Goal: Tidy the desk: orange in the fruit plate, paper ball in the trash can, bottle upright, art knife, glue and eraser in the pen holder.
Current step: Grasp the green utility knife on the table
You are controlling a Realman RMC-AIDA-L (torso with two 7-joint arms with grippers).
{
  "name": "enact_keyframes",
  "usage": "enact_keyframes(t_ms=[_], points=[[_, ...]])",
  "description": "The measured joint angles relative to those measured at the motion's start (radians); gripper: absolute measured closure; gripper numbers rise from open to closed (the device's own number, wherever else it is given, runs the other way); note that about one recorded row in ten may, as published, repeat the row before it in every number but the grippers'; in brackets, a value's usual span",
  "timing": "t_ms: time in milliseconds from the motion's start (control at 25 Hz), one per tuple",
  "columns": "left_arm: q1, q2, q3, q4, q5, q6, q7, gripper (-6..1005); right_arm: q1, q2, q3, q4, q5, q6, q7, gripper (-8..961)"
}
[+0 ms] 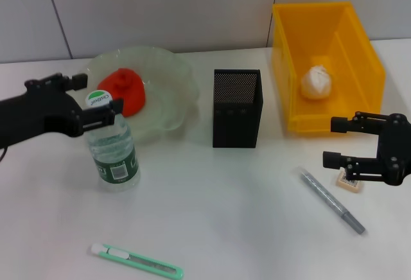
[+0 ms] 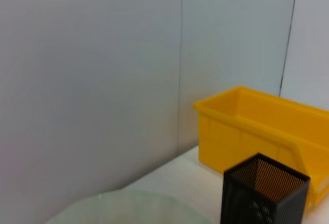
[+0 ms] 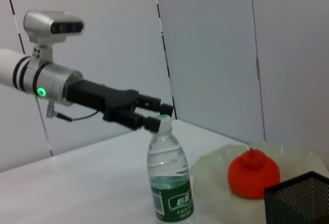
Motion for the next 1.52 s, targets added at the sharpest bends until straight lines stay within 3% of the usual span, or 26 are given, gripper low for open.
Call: enact_keyframes(t_ms=[440,520,720,960,1160,1520], points=[[-0.039,0.0,-0.037,0.0,-0.018,0.038,0.0,176,0.011,0.0,-0.001,0.004,-0.033,0.003,0.021,203],[-0.093,0.0,-0.11,-0.007,-0.072,0.173,-0.01,176,0.012,0.0,0.0,0.005,-0.034,0.021,0.028,203],[-0.137,0.001,-0.155,-0.01,-0.08,0.348,-0.013,178,0.019,-0.001,0.0,0.006,-0.043,0.065,0.047,203],[-0.139,-0.002,-0.161,-0.014,-0.087,0.459,-0.013,180,0.025,-0.001,-0.001,0.006,-0.061,0.109,0.064,203],[-0.128,-0.001,-0.171,-0.086,-0.095,0.465,-0.003,181,0.037,-0.002,-0.001,0.016,-0.071,0.12,0.108,203],[-0.136,-0.004,-0.17,-0.21,-0.097,0.472,0.099,181,0.063,-0.012,-0.046,0.157,-0.075,0.094,0.355,203]])
